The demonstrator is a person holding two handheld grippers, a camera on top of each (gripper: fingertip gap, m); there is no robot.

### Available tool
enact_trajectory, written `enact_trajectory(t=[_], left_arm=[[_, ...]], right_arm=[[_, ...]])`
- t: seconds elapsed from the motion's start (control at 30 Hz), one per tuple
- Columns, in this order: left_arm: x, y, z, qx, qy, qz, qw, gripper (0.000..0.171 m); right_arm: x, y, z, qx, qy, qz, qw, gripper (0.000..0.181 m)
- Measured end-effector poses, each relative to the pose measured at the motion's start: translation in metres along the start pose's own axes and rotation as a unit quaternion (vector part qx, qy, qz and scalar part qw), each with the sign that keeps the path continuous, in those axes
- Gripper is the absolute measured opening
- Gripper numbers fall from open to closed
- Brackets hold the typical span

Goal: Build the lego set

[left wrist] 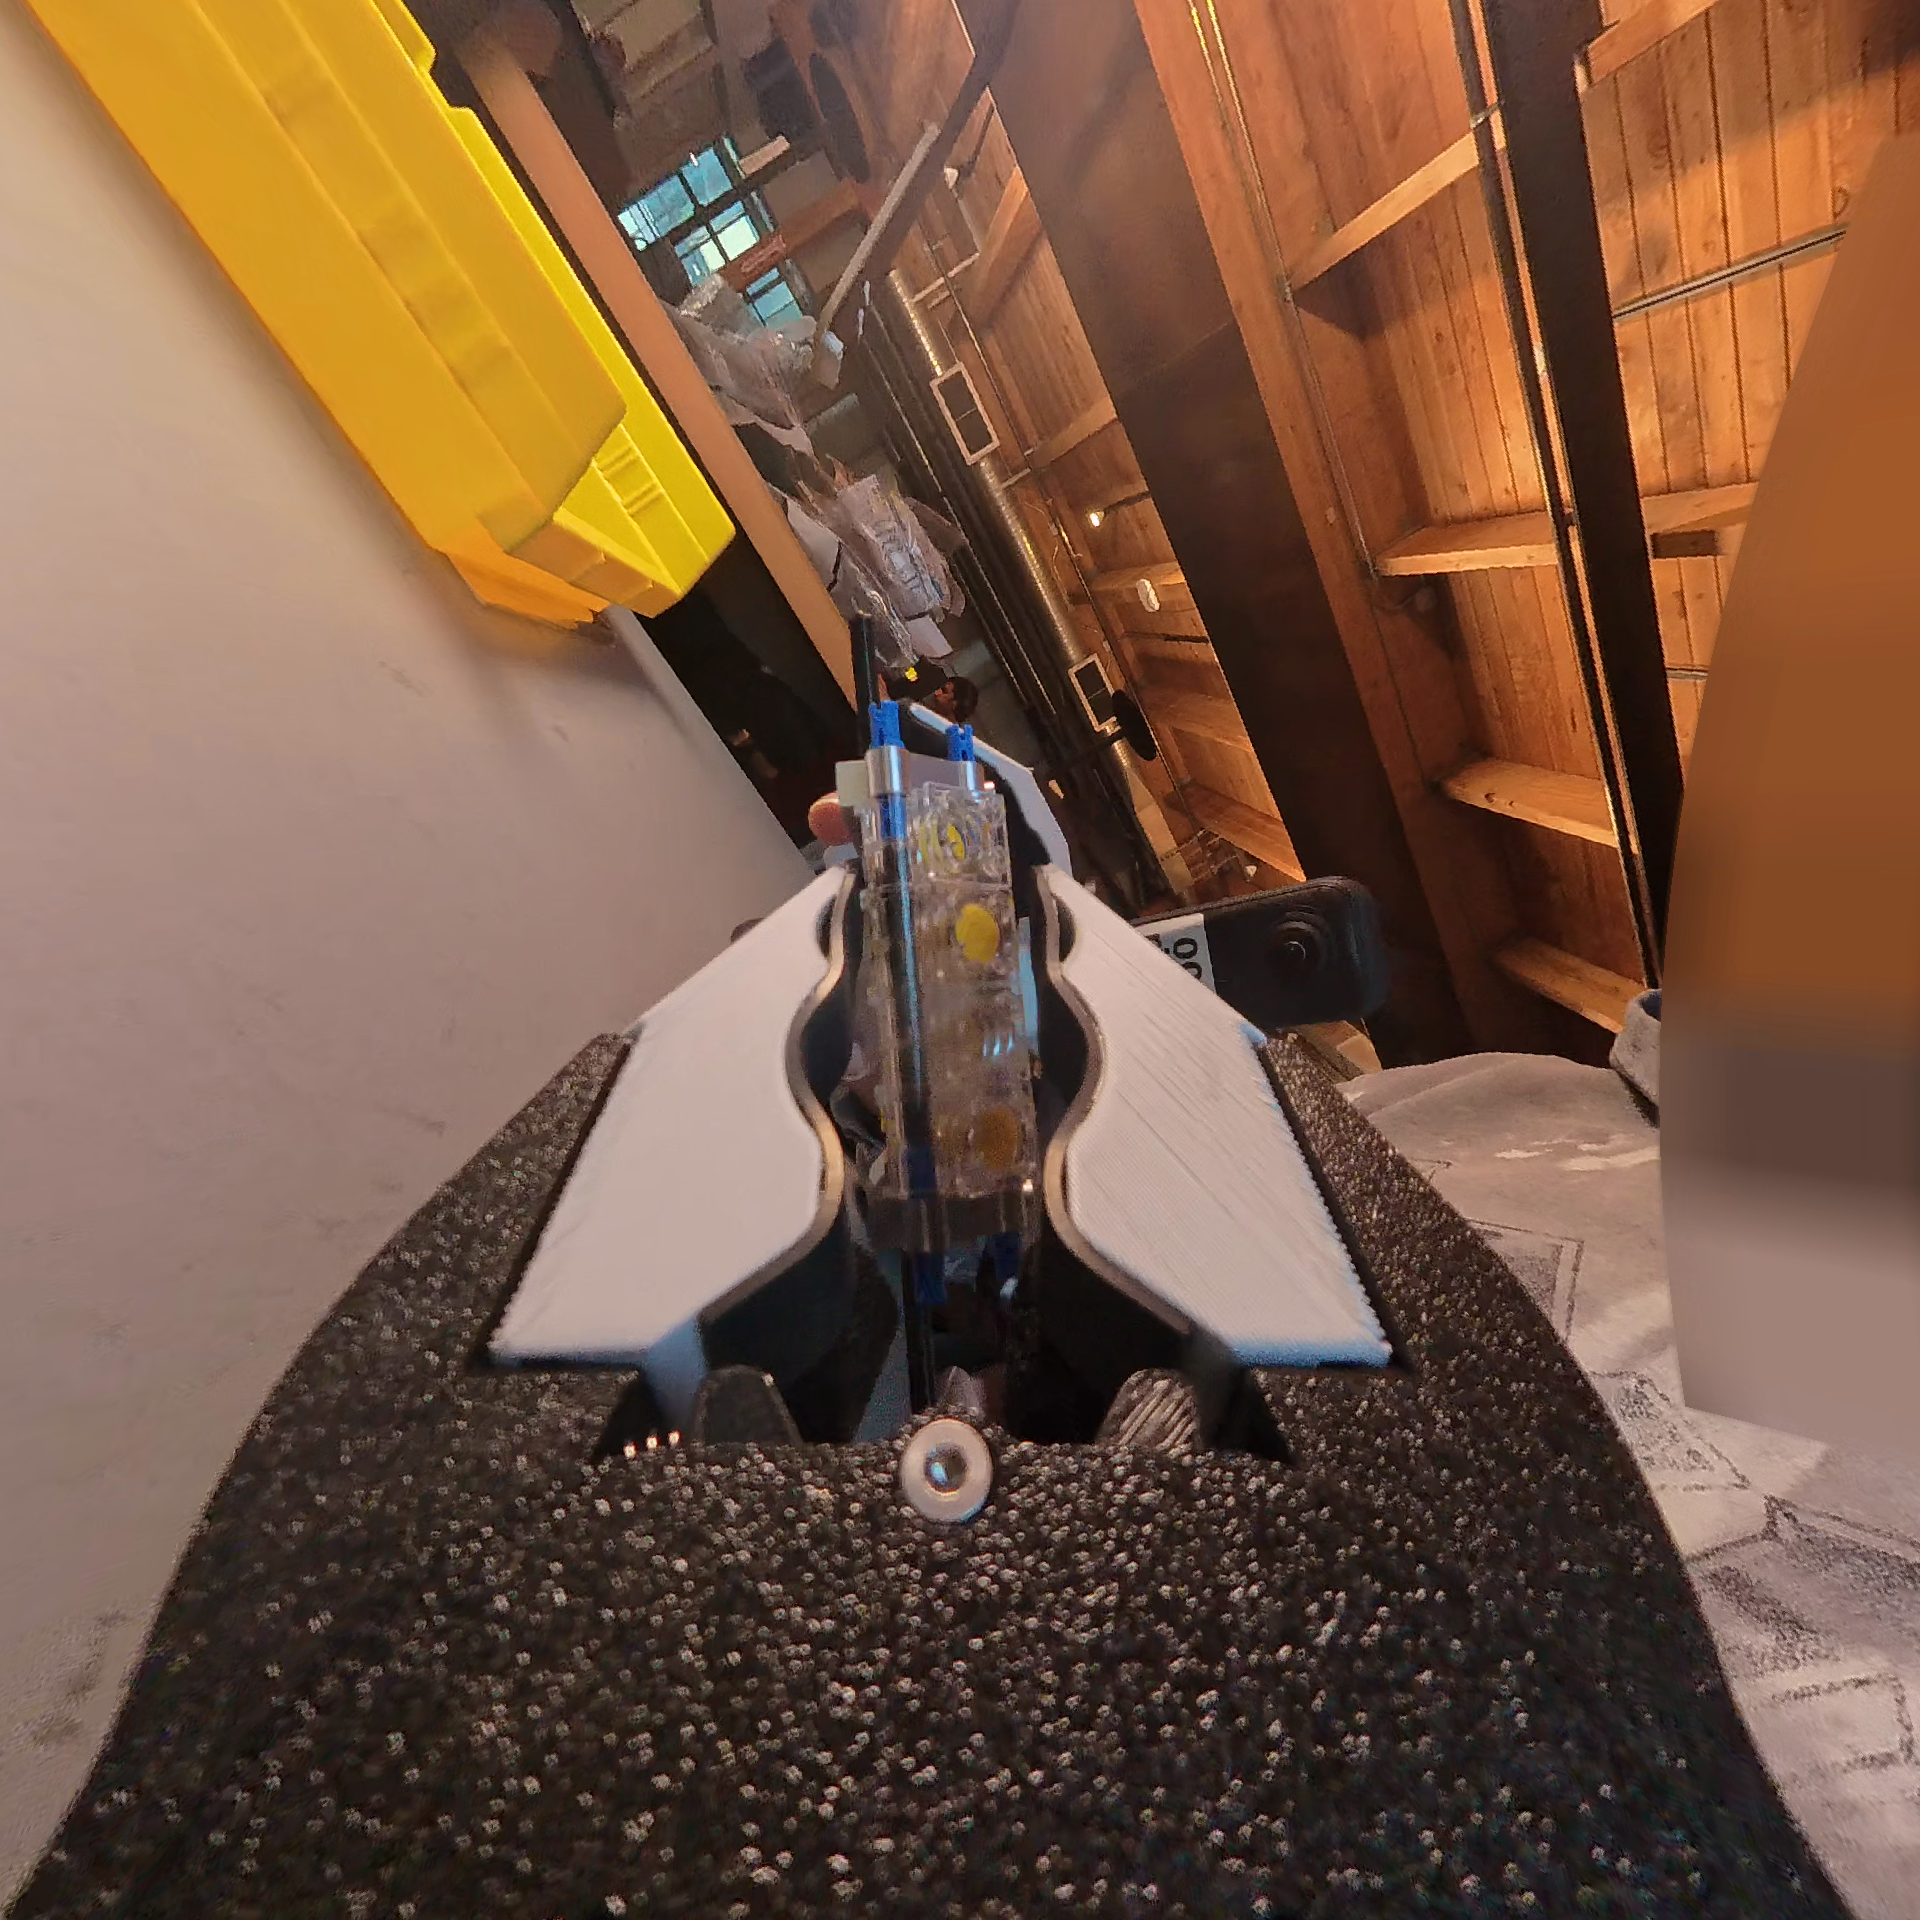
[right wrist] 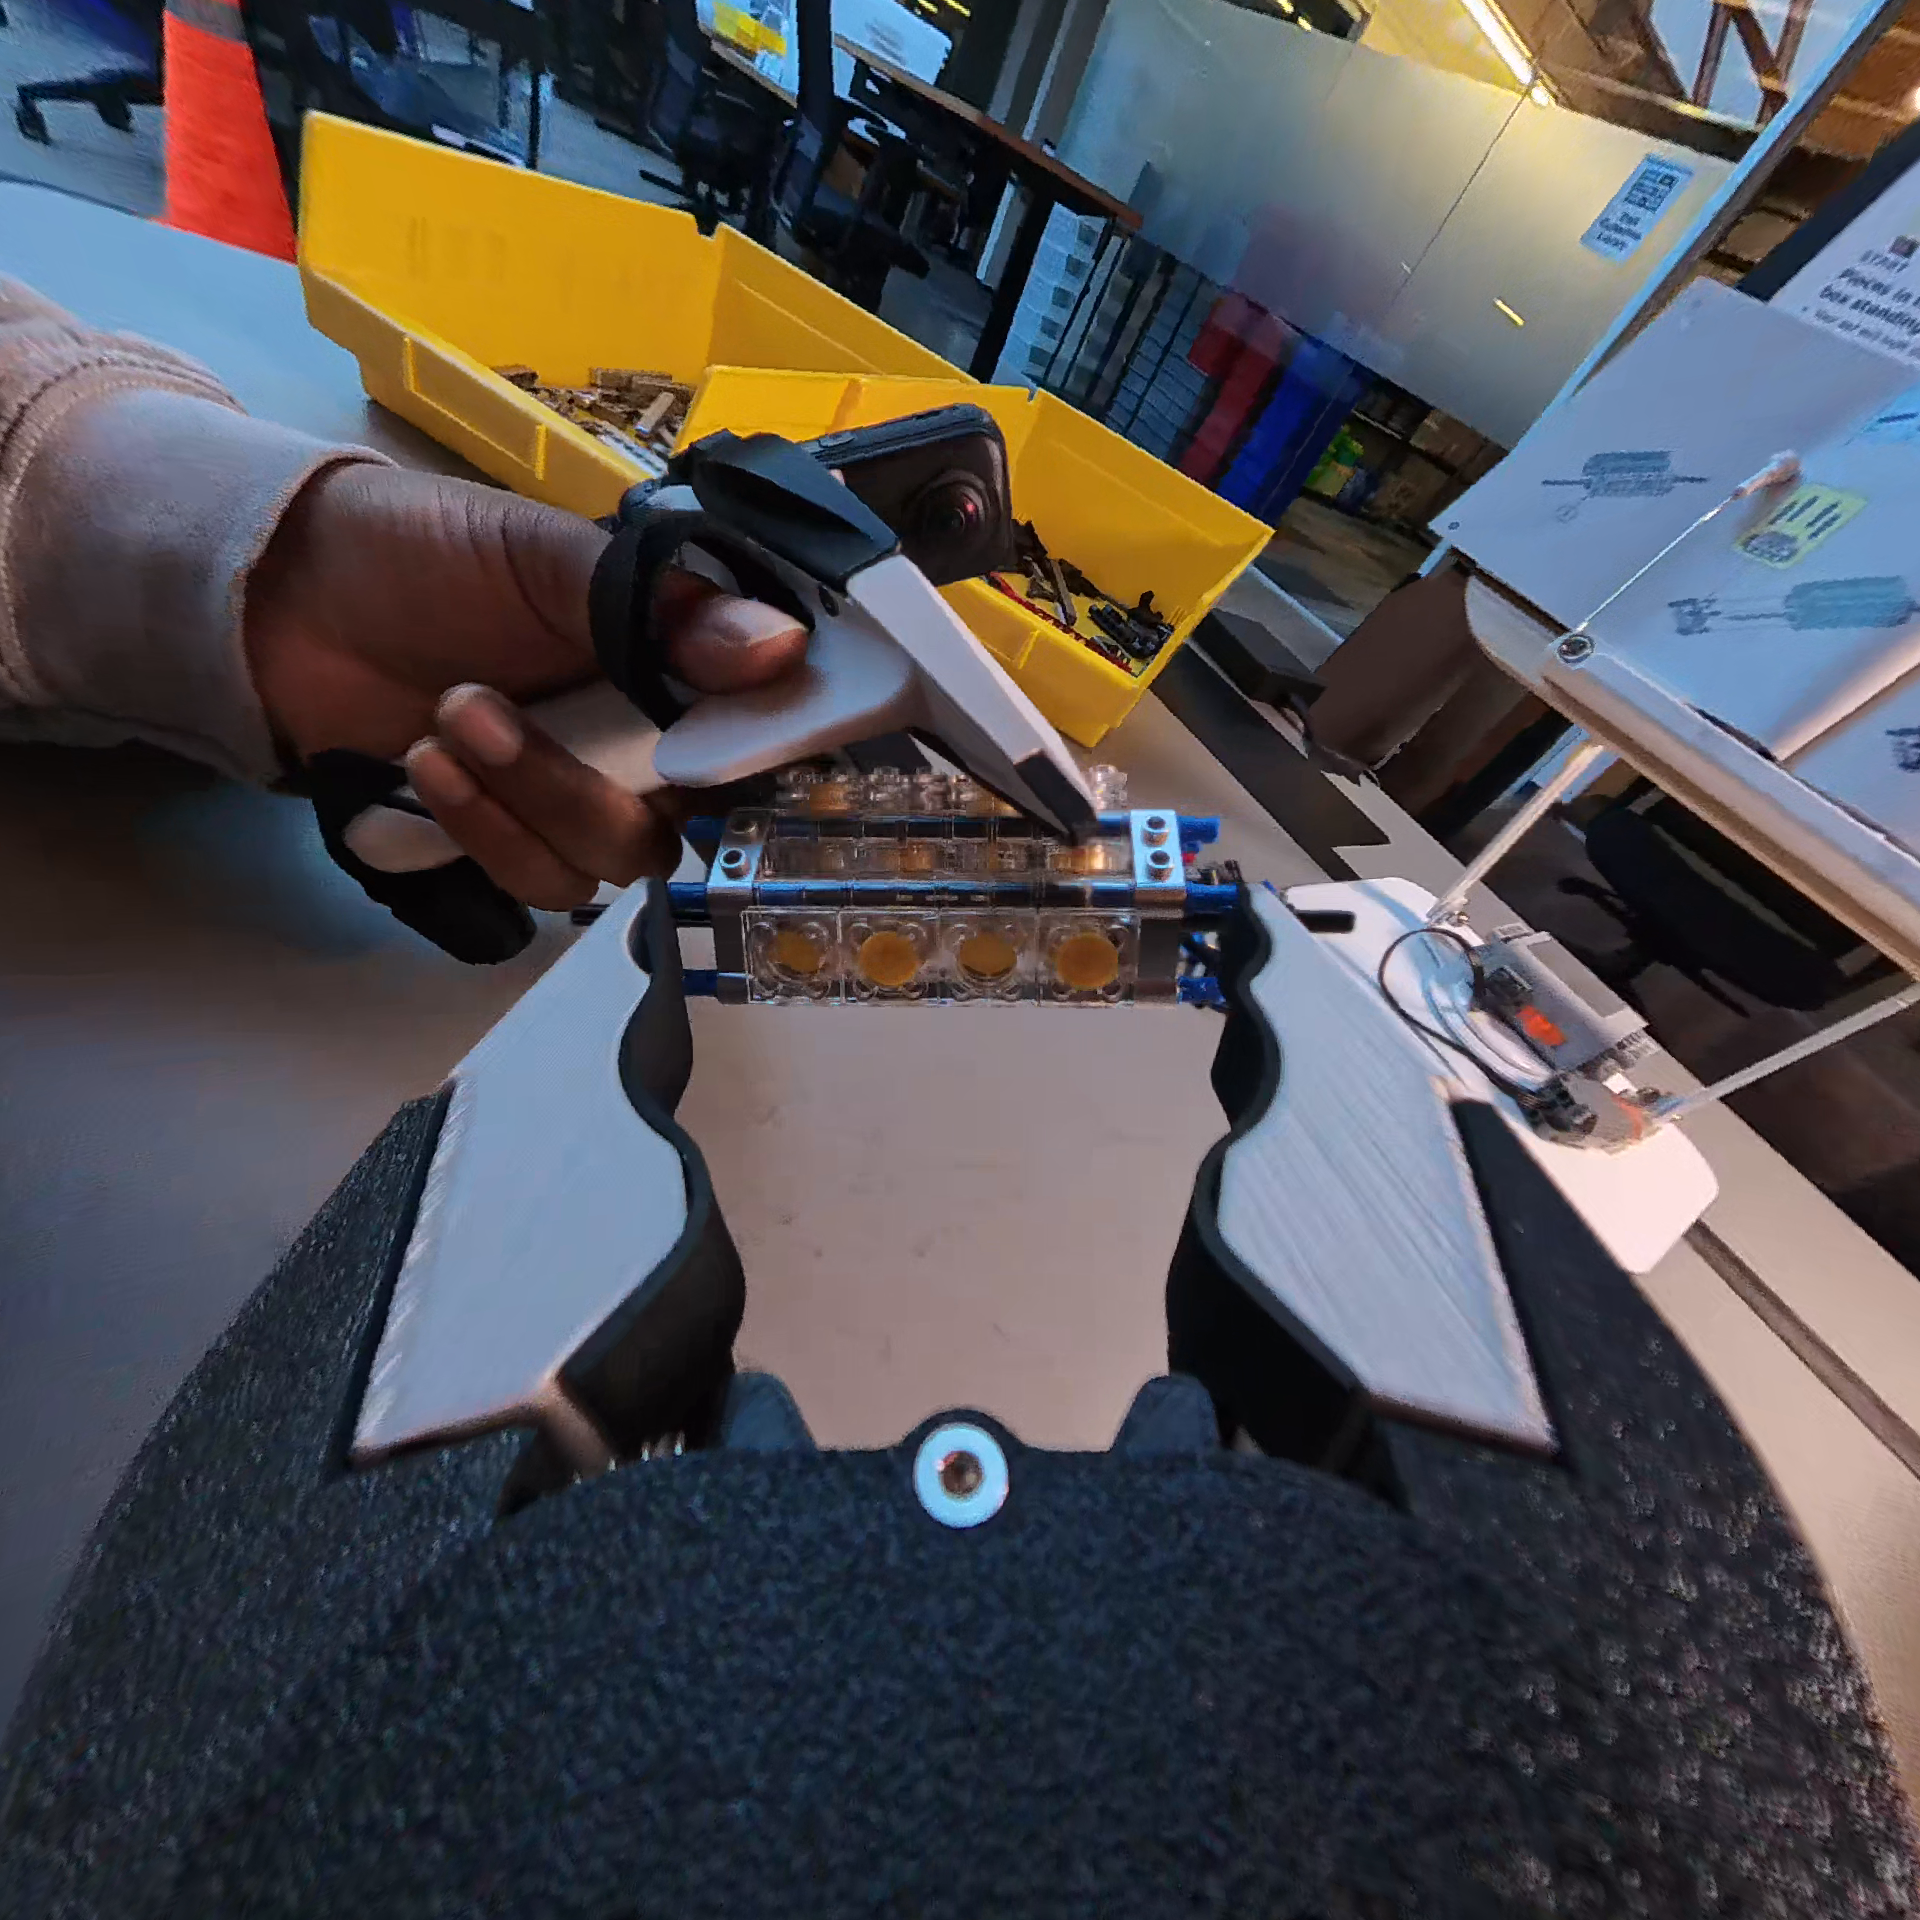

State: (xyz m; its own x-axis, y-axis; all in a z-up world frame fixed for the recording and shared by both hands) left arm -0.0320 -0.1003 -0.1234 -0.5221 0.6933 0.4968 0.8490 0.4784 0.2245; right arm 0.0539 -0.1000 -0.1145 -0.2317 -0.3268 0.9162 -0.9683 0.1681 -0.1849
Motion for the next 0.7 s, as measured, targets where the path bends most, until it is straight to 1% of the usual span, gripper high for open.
enact_trajectory(t=[0.1,0.2,0.27,0.3,0.37,0.43,0.47,0.5,0.53,0.57,0.6,0.63,0.67,0.7], left_arm=[[0.014,-0.013,0.003,0.013,0.013,-0.026,0.999,0.039],[0.020,-0.026,0.009,0.044,0.032,-0.027,0.998,0.041],[0.015,-0.025,0.013,0.057,0.036,-0.003,0.998,0.042],[0.009,-0.021,0.016,0.059,0.032,0.019,0.998,0.046],[-0.004,-0.010,0.016,0.036,0.013,0.063,0.997,0.048],[-0.016,0.000,0.013,0.010,0.003,0.104,0.995,0.044],[-0.019,0.003,0.016,0.025,0.015,0.120,0.992,0.041],[-0.019,0.004,0.020,0.052,0.032,0.132,0.989,0.039],[-0.017,0.003,0.025,0.080,0.053,0.149,0.984,0.035],[-0.015,0.001,0.029,0.106,0.080,0.174,0.976,0.027],[-0.015,-0.001,0.033,0.135,0.106,0.217,0.961,0.027],[-0.019,-0.003,0.040,0.160,0.127,0.280,0.938,0.027],[-0.025,-0.004,0.046,0.173,0.138,0.339,0.914,0.028],[-0.027,-0.001,0.050,0.170,0.143,0.369,0.903,0.029]], right_arm=[[-0.002,-0.004,-0.009,-0.025,0.020,-0.005,0.999,0.101],[-0.004,-0.008,-0.013,-0.048,0.031,-0.002,0.998,0.101],[-0.005,-0.010,-0.012,-0.051,0.039,-0.002,0.998,0.101],[-0.007,-0.010,-0.011,-0.052,0.043,0.000,0.998,0.100],[-0.011,-0.009,-0.007,-0.050,0.044,0.005,0.998,0.101],[-0.013,-0.008,-0.004,-0.048,0.044,0.007,0.998,0.101],[-0.014,-0.006,-0.002,-0.047,0.044,0.013,0.998,0.101],[-0.019,-0.004,-0.002,-0.047,0.047,0.035,0.997,0.101],[-0.025,-0.003,-0.002,-0.051,0.045,0.065,0.996,0.101],[-0.031,-0.003,-0.001,-0.053,0.042,0.096,0.993,0.101],[-0.039,-0.003,0.000,-0.054,0.043,0.135,0.988,0.100],[-0.047,-0.004,0.002,-0.053,0.043,0.176,0.982,0.085],[-0.054,-0.004,0.008,-0.033,0.044,0.209,0.976,0.084],[-0.062,-0.004,0.013,-0.021,0.056,0.245,0.968,0.083]])
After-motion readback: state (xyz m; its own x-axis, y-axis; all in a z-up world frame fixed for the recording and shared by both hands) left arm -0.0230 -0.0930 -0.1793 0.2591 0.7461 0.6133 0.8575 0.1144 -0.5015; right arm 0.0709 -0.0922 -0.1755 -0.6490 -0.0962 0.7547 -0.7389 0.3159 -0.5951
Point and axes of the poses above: each gripper's, where its closed fingertips meet, y out along the fingers, x out of its top, z = x × y across the jaws, the point moved 6 cm from there along -y, back along the fingers, and after that the axes turned 2 degrees about y, right-handed, at the moved point
